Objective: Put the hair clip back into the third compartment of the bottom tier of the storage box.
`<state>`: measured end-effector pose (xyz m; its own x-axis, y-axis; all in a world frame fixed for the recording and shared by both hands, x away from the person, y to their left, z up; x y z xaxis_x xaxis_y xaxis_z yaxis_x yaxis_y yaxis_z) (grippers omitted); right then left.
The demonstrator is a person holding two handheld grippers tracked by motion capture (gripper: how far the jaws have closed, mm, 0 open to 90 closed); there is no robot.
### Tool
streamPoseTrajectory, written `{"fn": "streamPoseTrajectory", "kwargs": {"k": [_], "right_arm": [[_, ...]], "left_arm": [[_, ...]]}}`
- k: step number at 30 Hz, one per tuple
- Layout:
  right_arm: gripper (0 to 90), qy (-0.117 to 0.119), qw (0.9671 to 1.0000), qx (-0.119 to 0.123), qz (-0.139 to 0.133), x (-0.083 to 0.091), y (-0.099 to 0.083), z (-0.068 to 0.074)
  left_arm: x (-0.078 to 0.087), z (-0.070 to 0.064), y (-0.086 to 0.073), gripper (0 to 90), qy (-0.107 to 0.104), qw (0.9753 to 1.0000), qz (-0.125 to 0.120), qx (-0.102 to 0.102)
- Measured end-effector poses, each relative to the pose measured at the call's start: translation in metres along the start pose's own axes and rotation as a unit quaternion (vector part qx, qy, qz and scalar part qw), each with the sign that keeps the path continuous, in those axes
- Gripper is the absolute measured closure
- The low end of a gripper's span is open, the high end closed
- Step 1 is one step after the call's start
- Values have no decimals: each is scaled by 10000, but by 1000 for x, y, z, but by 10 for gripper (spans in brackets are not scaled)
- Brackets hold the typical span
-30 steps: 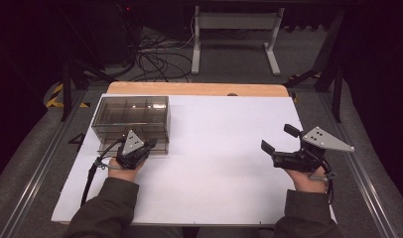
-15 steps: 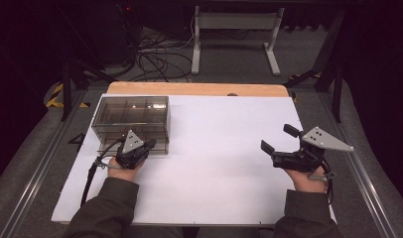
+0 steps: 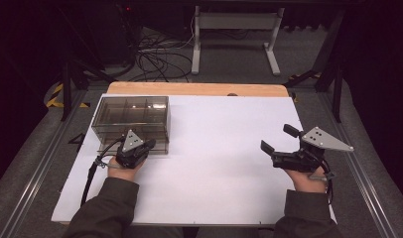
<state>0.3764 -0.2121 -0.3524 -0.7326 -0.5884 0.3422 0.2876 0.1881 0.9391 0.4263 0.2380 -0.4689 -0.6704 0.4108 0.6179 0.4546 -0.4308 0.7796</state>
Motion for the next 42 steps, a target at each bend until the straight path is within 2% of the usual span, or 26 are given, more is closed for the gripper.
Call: {"fn": "streamPoseTrajectory", "kwargs": {"k": [9,16,26,36,42], "right_arm": [[43,-8,10000,12,-9,0,0,0],[43,-5,10000,11,-9,0,0,0],[43,0,10000,16,7,-1,0,0],[43,4,10000,-8,20,-2,-1,0],[43,-5,10000,-2,35,-2,-1,0]], "left_arm": [[-1,0,-1,875,-25,10000,20,23],[1,1,1,855,-23,10000,-65,68],[7,1,4,800,-5,9996,-252,92],[15,0,11,735,-81,9991,-407,106],[20,-1,15,667,-87,9987,-492,113]]}}
Point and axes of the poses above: each handheld gripper's, and its own axes: x roughly backward along the jaws, y roughly out of its top, z roughly to its left, the point moved 3 cm from there along -x, roughly forward along the jaws, and after that the axes turned 9 degrees about z, right-handed, at the moved point
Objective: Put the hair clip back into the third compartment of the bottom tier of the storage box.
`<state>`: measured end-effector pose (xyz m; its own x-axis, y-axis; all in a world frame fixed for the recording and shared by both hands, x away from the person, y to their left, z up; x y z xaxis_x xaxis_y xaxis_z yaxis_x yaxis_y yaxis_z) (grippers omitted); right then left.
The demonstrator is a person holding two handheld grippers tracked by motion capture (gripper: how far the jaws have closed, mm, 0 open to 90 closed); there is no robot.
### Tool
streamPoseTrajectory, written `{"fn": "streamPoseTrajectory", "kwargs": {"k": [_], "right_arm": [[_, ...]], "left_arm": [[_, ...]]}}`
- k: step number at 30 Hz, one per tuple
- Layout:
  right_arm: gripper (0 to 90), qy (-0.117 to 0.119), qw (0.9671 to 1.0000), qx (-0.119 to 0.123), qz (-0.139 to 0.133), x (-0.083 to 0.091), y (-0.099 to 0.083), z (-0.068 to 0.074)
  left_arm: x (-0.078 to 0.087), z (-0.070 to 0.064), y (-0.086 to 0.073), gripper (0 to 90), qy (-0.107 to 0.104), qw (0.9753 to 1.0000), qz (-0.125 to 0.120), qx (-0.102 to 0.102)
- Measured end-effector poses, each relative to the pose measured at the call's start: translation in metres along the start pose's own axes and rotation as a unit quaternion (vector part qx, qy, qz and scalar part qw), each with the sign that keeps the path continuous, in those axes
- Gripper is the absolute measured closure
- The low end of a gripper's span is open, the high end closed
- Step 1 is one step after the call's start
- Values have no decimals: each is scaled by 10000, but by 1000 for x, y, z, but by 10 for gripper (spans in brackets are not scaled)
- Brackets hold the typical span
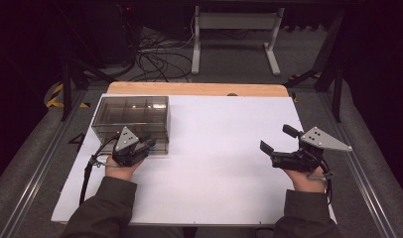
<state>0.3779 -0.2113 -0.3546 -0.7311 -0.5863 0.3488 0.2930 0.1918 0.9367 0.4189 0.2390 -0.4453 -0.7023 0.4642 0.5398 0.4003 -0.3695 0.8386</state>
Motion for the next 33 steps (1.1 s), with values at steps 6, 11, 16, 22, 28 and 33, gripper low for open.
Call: {"fn": "streamPoseTrajectory", "kwargs": {"k": [6,11,16,22,28,33], "right_arm": [[43,9,10000,-25,12,-1,-2,-2],[43,17,10000,-28,6,-2,-2,-1],[43,30,10000,-35,12,-2,-2,-1],[43,31,10000,-31,18,-3,-2,0],[42,36,10000,-25,25,-3,-2,0],[42,42,10000,-25,10,-3,-2,-1]], "left_arm": [[7,-3,5,666,-57,9999,-87,-47],[16,-4,11,626,-113,9997,-188,-53],[25,-6,17,581,-156,9993,-324,-60],[36,-8,24,518,-222,9987,-466,-40],[47,-10,30,449,-297,9975,-639,-19],[57,-10,34,391,-362,9967,-728,-9]]}}
Point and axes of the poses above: each handheld gripper's, and its own axes: x roughly backward along the jaws, y roughly out of its top, z roughly to its left, the point moved 3 cm from there along -x, roughly forward along the jaws, and after that the axes turned 9 degrees about z, right-handed, at the moved point
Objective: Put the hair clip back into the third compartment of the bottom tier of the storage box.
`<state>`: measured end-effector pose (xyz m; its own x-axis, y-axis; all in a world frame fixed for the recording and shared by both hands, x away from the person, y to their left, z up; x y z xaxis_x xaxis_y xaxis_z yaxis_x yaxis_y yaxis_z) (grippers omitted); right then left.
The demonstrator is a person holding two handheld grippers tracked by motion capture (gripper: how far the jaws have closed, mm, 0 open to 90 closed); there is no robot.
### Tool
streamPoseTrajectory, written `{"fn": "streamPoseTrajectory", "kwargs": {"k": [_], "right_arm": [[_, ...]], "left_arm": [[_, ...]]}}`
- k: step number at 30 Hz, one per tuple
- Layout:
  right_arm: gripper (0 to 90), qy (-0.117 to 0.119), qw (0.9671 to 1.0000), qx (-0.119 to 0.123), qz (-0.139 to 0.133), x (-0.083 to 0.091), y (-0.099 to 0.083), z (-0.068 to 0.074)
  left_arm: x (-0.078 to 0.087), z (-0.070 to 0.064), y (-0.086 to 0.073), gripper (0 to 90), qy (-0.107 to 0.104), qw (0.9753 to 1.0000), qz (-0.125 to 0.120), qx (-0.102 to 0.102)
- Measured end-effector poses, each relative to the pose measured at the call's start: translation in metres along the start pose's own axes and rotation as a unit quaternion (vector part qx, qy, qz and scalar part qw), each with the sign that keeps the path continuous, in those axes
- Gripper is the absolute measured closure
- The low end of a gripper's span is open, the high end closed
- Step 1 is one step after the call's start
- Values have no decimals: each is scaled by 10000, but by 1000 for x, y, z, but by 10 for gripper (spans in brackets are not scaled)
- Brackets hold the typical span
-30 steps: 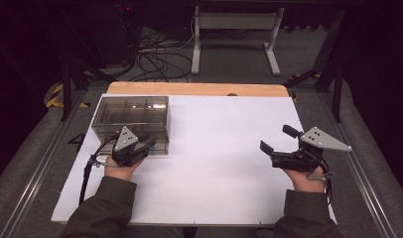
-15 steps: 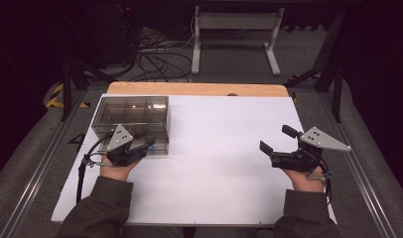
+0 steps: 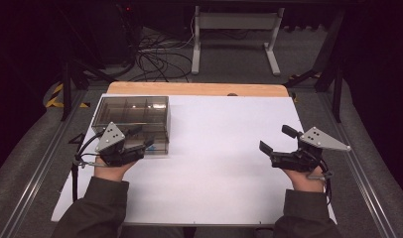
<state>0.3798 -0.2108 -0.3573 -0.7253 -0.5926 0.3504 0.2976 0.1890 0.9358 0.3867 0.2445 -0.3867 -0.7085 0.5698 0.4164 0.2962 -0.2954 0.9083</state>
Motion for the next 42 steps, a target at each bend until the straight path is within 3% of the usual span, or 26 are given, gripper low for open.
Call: {"fn": "streamPoseTrajectory", "kwargs": {"k": [8,19,42], "right_arm": [[42,19,10000,-10,-3,-1,0,1],[41,35,10000,-16,-16,-1,0,1],[39,41,10000,-8,-29,-2,0,1]], "left_arm": [[20,0,9,325,-99,9997,-201,84],[43,3,14,254,-23,9989,-445,125],[70,15,4,135,-53,9988,-415,257]]}}
Point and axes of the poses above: each handheld gripper's, and its own axes: x roughly backward along the jaws, y roughly out of its top, z roughly to its left, the point moved 3 cm from there along -x, roughly forward along the jaws, and after that the axes turned 9 degrees about z, right-handed, at the moved point
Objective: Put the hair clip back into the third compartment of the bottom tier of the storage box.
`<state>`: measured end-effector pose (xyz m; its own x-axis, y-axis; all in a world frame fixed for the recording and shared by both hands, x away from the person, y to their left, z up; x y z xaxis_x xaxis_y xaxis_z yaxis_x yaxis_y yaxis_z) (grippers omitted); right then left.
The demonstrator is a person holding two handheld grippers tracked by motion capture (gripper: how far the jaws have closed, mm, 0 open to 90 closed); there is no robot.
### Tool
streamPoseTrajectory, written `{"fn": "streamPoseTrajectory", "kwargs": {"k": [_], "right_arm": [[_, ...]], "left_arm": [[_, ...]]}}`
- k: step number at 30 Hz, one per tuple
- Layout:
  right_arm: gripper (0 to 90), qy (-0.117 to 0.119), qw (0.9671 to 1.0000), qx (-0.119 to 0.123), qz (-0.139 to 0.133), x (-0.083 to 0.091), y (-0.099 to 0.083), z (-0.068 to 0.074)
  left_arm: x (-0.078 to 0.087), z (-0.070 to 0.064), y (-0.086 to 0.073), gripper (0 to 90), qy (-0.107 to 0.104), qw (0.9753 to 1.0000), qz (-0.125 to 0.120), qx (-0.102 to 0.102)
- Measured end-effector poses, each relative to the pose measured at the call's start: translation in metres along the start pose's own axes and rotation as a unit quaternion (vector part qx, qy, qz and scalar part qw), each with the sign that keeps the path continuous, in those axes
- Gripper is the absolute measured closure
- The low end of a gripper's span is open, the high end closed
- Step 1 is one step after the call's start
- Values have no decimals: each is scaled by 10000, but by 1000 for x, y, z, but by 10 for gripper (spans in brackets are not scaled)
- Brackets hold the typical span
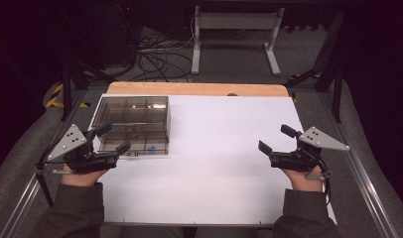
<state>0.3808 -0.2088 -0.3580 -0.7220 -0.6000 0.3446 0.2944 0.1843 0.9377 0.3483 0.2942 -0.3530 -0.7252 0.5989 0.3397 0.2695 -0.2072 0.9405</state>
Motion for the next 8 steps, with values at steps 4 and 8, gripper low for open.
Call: {"fn": "streamPoseTrajectory", "kwargs": {"k": [4,8], "right_arm": [[39,2,10000,7,10,0,0,0],[39,1,10000,-2,19,0,0,0]], "left_arm": [[-1,0,-1,134,-13,10000,25,-5],[-2,1,-2,134,-9,10000,76,-17]]}}
Point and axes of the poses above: each handheld gripper's, and its own axes: x roughly backward along the jaws, y roughly out of its top, z roughly to its left, the point moved 3 cm from there along -x, roughly forward along the jaws, and after that the axes turned 9 degrees about z, right-handed, at the moved point
